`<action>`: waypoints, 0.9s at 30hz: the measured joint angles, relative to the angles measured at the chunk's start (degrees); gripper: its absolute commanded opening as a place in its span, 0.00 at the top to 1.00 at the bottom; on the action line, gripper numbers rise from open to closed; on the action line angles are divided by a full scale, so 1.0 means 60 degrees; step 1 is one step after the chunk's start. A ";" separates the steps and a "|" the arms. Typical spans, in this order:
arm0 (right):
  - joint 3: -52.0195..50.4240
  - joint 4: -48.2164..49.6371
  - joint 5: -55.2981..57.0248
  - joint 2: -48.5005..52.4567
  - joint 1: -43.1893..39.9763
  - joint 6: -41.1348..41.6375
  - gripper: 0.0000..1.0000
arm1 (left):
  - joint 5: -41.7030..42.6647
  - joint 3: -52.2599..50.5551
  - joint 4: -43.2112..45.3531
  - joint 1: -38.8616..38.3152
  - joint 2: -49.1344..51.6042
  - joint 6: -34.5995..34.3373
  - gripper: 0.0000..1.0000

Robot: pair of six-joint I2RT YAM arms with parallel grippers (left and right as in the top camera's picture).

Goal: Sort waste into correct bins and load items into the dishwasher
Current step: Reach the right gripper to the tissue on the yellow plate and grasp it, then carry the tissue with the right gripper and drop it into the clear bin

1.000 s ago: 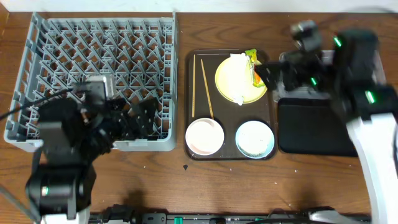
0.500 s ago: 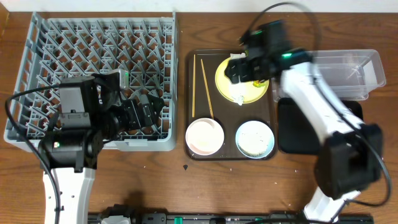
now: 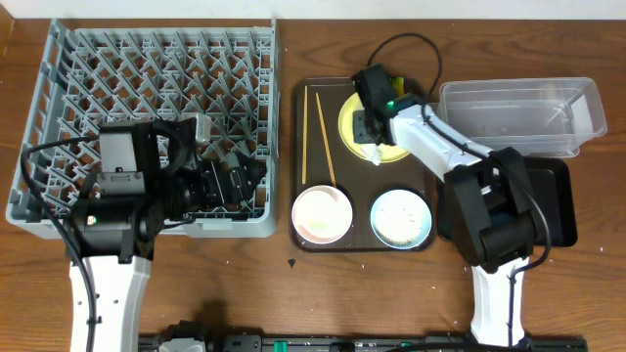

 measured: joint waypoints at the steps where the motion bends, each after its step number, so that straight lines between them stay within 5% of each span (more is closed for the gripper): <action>1: 0.0000 -0.0040 -0.0011 0.0000 -0.0047 0.0000 0.99 | 0.0178 0.0000 0.0055 -0.0004 -0.0120 0.0069 0.07; 11: -0.0025 -0.1155 -0.0816 -0.1854 -0.0495 0.0605 0.99 | -0.0678 0.0011 0.0474 -0.0022 -0.2484 0.1297 0.07; 18: 0.0138 -0.1286 -0.0841 -0.4167 -0.2306 0.2171 0.99 | -0.1508 0.0018 0.0459 -0.0022 -0.3311 0.1475 0.06; 27: 0.0062 -0.1967 -0.0215 -0.2962 -0.3821 0.4444 0.99 | -0.1690 0.0018 0.0430 -0.0022 -0.3279 0.1508 0.07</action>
